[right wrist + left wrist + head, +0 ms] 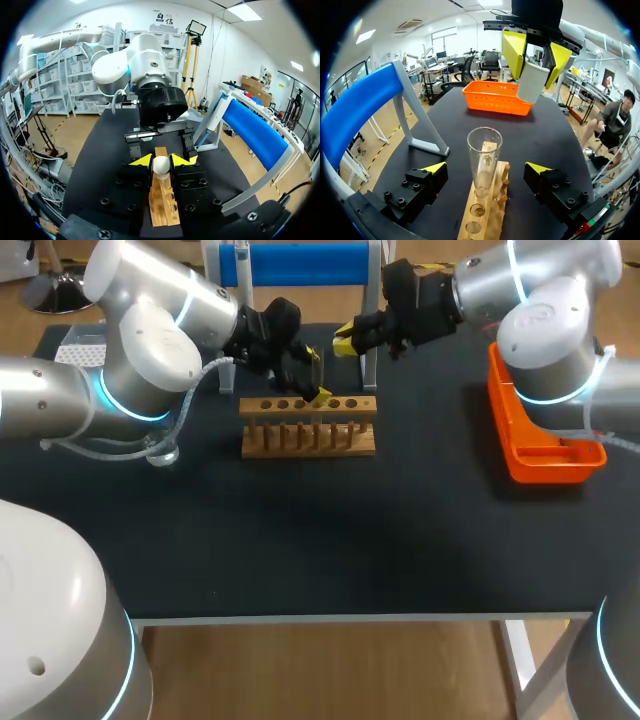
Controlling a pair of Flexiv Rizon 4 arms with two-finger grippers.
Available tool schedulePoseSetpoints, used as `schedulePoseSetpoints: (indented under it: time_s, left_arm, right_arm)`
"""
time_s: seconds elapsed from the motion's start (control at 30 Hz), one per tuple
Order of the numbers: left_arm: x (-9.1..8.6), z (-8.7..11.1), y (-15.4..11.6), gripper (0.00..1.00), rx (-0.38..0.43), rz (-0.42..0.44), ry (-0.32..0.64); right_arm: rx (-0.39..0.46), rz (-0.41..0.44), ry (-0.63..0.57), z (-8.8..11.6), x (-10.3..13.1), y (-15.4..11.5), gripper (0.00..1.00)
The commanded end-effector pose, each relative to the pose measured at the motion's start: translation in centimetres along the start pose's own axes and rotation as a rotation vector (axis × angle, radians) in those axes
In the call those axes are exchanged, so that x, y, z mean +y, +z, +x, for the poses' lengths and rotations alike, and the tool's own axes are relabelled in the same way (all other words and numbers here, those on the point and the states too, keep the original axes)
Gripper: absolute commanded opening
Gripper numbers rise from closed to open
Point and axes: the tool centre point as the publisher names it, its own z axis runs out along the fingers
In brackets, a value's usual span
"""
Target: Invert the test tube, pick up the pipette, mount the tip to pipette, aspirate from beaker and dispense into the tube, eject the tip, return the pipette, and cap with the stopper.
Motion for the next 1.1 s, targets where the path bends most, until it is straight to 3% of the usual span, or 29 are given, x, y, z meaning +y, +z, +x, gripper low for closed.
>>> schedulePoseSetpoints:
  time_s: [0.03,1.1]
  left_arm:
    - [0.0,0.0,-0.1,1.0,0.001,-0.002,-0.001]
    - [0.0,0.0,-0.1,1.0,0.001,-0.002,-0.001]
  right_arm:
    - [0.01,0.013,0.002,-0.6,0.4,0.9,0.0]
    - [0.028,0.047,0.036,-2.0,0.9,3.0,0.0]
